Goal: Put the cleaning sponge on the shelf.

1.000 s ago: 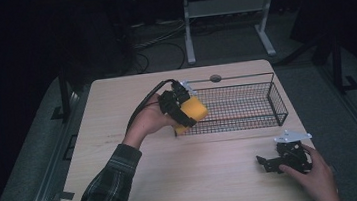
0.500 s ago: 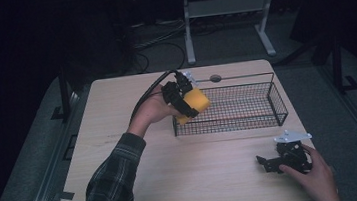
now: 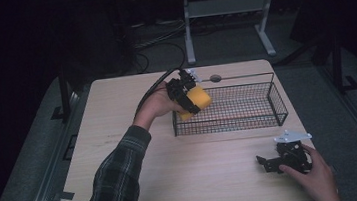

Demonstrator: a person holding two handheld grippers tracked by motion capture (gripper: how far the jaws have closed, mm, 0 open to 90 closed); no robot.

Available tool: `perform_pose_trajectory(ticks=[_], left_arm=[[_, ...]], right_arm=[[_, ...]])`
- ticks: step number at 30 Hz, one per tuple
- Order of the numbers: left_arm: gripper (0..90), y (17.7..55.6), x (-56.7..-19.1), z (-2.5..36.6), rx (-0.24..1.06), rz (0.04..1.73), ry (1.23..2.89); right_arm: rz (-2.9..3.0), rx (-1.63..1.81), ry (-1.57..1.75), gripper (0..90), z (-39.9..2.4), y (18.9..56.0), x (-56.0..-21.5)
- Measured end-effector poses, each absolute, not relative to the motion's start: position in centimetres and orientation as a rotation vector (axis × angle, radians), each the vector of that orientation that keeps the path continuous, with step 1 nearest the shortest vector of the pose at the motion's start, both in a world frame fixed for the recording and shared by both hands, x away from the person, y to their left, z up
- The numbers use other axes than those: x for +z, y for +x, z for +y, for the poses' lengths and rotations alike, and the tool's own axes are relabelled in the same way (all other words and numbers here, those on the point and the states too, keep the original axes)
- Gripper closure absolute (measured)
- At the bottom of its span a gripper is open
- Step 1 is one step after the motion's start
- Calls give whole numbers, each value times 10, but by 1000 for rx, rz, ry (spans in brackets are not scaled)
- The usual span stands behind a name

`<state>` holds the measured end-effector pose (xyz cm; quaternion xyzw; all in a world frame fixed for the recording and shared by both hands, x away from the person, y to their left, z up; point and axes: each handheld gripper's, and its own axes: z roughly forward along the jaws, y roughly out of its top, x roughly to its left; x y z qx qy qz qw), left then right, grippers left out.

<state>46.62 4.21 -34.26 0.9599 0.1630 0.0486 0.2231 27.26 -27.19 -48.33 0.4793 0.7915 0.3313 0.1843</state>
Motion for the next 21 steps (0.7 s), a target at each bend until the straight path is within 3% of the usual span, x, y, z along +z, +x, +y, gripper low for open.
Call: perform_pose_trajectory(ticks=[21], left_arm=[[225, 488, -378, 28, 98, 511, 2682]], right_arm=[[2231, 935, 1353, 12, -272, 273, -483]])
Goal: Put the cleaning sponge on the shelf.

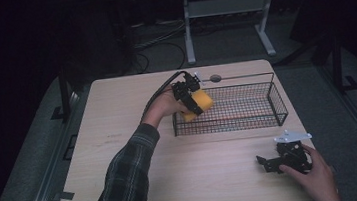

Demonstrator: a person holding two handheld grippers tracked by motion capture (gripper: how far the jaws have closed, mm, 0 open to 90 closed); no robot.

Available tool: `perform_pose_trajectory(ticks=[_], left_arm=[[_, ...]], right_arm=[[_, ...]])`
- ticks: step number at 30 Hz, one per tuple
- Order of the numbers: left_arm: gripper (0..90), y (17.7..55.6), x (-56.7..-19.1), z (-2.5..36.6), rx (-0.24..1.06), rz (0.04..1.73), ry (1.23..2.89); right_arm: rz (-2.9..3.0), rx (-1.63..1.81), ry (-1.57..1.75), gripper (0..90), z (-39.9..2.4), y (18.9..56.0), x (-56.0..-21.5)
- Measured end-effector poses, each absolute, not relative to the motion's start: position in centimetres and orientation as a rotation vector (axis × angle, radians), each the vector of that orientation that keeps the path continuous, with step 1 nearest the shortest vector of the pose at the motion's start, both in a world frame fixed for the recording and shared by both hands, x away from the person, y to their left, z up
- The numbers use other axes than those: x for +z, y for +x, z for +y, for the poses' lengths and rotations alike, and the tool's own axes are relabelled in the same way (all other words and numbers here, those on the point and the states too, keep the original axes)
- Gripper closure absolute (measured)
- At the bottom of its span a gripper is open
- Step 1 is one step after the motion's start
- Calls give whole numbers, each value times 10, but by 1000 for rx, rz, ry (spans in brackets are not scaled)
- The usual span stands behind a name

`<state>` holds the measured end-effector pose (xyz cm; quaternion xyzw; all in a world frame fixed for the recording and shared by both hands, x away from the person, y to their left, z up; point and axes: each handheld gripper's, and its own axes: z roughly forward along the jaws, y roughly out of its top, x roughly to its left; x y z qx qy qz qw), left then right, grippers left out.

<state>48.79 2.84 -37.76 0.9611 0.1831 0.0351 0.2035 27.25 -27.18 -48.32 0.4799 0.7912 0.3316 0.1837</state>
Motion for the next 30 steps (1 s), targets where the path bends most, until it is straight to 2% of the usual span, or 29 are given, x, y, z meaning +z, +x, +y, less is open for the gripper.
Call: perform_pose_trajectory(ticks=[30], left_arm=[[223, 498, -416, 22, 58, 573, 2771]], right_arm=[[2231, 933, 1353, 12, -272, 273, -483]])
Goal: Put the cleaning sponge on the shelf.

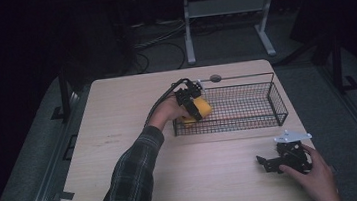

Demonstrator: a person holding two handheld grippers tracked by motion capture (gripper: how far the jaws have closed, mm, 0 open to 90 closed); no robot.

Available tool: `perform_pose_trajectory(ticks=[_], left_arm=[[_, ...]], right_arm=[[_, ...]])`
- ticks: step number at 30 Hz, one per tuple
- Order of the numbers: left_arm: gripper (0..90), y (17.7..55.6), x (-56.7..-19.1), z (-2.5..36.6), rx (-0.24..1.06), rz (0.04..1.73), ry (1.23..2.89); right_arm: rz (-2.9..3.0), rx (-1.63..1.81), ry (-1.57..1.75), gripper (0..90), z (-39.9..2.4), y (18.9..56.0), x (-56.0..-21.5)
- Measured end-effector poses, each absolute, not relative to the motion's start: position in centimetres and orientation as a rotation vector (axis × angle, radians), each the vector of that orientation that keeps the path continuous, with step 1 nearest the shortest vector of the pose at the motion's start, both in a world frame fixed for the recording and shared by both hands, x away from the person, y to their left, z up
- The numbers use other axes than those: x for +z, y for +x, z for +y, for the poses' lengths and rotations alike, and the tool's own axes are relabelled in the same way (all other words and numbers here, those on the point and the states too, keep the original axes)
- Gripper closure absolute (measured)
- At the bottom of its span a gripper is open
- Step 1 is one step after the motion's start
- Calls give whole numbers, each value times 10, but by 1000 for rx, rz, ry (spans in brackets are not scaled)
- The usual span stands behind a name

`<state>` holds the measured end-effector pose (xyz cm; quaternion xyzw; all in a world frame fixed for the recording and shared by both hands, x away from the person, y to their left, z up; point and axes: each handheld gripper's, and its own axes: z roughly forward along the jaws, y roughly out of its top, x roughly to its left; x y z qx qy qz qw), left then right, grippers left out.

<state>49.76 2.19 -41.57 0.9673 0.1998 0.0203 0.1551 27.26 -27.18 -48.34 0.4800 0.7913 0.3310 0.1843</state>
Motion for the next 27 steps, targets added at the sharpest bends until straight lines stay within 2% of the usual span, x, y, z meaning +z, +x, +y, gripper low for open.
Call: perform_pose_trajectory(ticks=[27], left_arm=[[175, 500, -416, 24, 49, 600, 2755]], right_arm=[[2231, 933, 1353, 12, -272, 273, -483]])
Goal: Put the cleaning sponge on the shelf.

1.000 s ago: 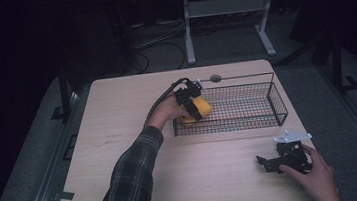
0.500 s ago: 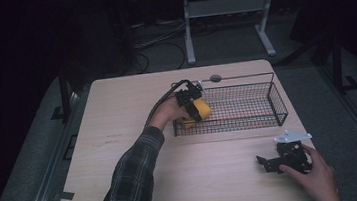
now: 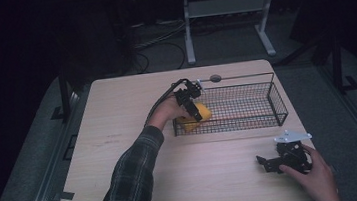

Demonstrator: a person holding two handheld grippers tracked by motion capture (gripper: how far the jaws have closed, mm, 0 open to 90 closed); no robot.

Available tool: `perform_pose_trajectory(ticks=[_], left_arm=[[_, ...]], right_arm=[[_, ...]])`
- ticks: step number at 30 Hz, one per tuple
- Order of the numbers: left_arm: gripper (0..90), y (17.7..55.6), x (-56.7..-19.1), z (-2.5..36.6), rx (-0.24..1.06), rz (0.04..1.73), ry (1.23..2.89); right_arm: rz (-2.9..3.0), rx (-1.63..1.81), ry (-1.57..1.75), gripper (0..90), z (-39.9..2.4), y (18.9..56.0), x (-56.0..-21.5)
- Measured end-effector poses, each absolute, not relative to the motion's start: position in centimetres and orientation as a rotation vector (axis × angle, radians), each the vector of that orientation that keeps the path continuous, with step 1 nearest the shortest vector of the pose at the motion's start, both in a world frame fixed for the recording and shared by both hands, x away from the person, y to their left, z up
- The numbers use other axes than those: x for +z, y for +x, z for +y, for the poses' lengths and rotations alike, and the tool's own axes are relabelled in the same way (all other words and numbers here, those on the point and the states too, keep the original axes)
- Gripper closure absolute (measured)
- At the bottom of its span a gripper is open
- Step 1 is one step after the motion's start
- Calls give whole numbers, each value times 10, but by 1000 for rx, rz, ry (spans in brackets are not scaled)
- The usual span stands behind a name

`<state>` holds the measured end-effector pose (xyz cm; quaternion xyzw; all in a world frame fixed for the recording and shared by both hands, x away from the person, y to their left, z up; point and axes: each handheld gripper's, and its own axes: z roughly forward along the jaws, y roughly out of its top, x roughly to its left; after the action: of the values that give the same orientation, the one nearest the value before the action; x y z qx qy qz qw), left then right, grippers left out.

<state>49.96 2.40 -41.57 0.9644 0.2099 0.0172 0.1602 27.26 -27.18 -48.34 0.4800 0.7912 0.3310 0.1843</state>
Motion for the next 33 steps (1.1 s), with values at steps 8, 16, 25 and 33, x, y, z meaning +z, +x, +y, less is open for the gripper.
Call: perform_pose_trajectory(ticks=[8, 16, 25, 33], left_arm=[[175, 498, -405, 28, 56, 609, 2708], [175, 493, -384, 34, 70, 597, 2651], [175, 482, -365, 46, 96, 591, 2616], [175, 466, -355, 67, 113, 612, 2548]], right_arm=[[2231, 933, 1353, 12, -272, 273, -483], [2232, 935, 1348, 12, -272, 273, -484], [2231, 937, 1353, 12, -272, 273, -483], [2231, 934, 1354, 12, -272, 273, -483]])
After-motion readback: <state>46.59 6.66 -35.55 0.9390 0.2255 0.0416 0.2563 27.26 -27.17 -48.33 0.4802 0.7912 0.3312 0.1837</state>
